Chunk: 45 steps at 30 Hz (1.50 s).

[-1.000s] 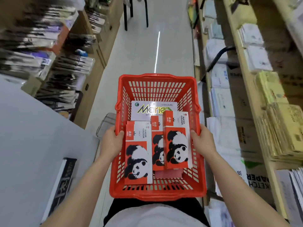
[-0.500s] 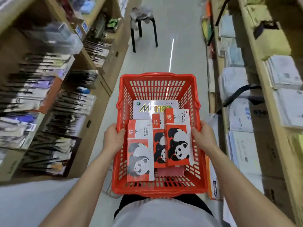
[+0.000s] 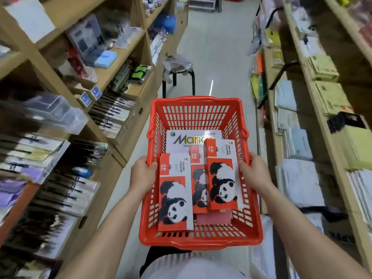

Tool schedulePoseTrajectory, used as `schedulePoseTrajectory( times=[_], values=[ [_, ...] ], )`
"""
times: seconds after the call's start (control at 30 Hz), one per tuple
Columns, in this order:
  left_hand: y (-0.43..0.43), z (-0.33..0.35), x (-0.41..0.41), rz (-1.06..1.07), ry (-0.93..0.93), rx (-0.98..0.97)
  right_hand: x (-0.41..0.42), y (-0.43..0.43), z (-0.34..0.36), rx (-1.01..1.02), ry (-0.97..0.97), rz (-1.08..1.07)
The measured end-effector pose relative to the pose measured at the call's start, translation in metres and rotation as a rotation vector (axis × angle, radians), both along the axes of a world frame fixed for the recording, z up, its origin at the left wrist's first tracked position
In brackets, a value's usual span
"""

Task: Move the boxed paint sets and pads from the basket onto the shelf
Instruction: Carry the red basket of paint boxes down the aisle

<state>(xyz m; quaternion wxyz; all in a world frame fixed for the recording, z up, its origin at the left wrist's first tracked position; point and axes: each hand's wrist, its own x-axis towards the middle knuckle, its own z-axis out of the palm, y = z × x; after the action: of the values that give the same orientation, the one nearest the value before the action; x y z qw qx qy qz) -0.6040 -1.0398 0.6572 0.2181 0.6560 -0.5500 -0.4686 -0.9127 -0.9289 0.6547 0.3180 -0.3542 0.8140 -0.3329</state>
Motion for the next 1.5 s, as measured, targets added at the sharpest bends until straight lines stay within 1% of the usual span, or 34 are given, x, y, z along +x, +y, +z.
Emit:
schedulePoseTrajectory(
  times=[0.23, 0.47, 0.6, 0.73, 0.83, 1.03, 1.27, 1.37, 1.5],
  values=[
    [-0.211, 0.018, -0.055, -0.018, -0.015, -0.014, -0.051, -0.206, 0.022, -0.002, 0.017, -0.033],
    [-0.410, 0.013, -0.126, 0.010, -0.088, -0.079, -0.124, -0.413, -0.004, -0.011, -0.030, -0.016],
    [-0.517, 0.010, -0.167, 0.035, -0.153, -0.071, -0.168, -0.526, -0.022, -0.020, -0.074, -0.007],
    [-0.629, 0.016, -0.213, 0.017, -0.197, -0.109, -0.212, -0.642, -0.022, -0.011, -0.046, 0.002],
    [-0.707, 0.015, -0.238, 0.033, -0.200, -0.099, -0.239, -0.723, -0.016, 0.003, -0.039, 0.006],
    [-0.870, -0.014, -0.277, 0.041, -0.159, -0.073, -0.275, -0.878, -0.026, 0.003, -0.003, -0.013],
    [-1.057, -0.061, -0.309, -0.027, -0.190, -0.008, -0.290, -1.037, -0.054, 0.043, 0.005, -0.099],
    [-1.118, -0.080, -0.327, -0.036, -0.211, 0.007, -0.304, -1.093, -0.078, 0.074, -0.012, -0.117],
    [-1.189, -0.116, -0.353, -0.066, -0.238, 0.062, -0.328, -1.164, -0.127, 0.116, -0.039, -0.133]
  ],
)
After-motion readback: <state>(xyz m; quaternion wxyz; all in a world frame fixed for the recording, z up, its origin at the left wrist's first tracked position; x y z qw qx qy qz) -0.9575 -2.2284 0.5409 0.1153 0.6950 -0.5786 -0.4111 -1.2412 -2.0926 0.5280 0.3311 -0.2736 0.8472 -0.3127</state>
